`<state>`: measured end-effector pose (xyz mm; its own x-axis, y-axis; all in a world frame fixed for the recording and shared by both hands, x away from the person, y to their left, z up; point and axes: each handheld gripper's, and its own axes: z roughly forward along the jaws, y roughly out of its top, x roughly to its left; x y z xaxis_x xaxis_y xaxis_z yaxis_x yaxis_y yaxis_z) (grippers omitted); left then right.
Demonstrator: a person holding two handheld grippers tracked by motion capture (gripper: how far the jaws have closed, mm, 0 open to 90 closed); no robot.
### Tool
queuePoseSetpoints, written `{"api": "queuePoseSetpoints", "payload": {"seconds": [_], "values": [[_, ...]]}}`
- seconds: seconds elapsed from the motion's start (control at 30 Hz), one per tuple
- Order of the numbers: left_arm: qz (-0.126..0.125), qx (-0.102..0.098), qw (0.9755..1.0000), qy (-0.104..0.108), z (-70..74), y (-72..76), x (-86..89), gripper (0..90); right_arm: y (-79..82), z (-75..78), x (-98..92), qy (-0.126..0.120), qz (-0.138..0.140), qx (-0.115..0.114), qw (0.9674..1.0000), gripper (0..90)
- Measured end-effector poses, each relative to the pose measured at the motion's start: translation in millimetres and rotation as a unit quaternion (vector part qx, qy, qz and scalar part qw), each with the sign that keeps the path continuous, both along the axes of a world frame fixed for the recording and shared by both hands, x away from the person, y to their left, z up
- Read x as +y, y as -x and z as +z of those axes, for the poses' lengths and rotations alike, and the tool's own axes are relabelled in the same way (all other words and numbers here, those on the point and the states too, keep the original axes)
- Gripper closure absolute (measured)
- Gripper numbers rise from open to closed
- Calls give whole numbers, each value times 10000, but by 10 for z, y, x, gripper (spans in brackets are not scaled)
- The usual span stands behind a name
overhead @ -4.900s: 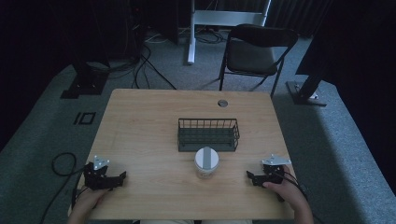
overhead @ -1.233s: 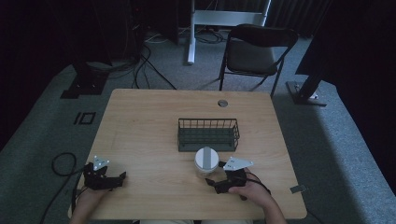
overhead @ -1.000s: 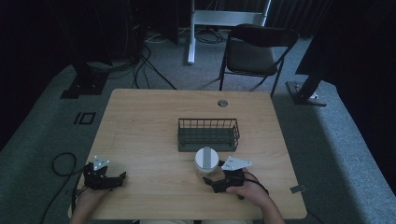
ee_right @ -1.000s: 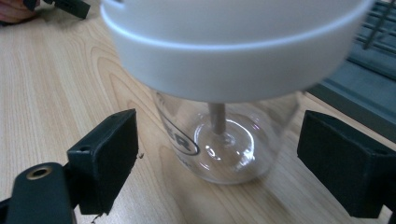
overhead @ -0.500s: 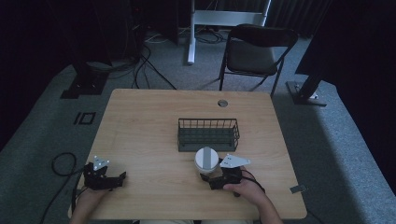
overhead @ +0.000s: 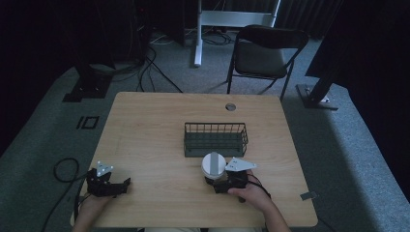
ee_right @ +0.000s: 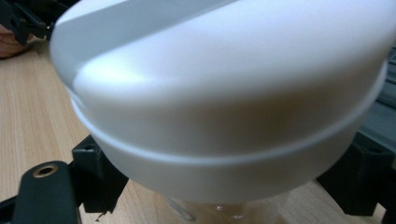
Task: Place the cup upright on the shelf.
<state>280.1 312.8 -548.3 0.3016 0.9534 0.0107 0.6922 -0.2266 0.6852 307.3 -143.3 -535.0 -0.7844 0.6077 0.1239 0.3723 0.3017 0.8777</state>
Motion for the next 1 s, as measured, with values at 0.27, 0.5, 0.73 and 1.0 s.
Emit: {"api": "queuePoseSetpoints", "payload": {"seconds": [0.27, 0.5, 0.73, 1.0], "values": [[1, 0, 10000, -1, 0, 0, 0, 1, -3, -5, 16, 41, 18, -112, 9999, 151], [1, 0, 10000, 0, 0, 0, 0, 2, 20, 25, 36, 244, 38, -440, 9987, 179], [2, 0, 10000, 0, 0, 0, 0, 1, 15, 52, 48, 226, -7, -353, 9991, 180], [2, -1, 10000, 1, 0, 0, 0, 1, 18, 197, 51, -1, -21, -264, 9996, 181]]}}
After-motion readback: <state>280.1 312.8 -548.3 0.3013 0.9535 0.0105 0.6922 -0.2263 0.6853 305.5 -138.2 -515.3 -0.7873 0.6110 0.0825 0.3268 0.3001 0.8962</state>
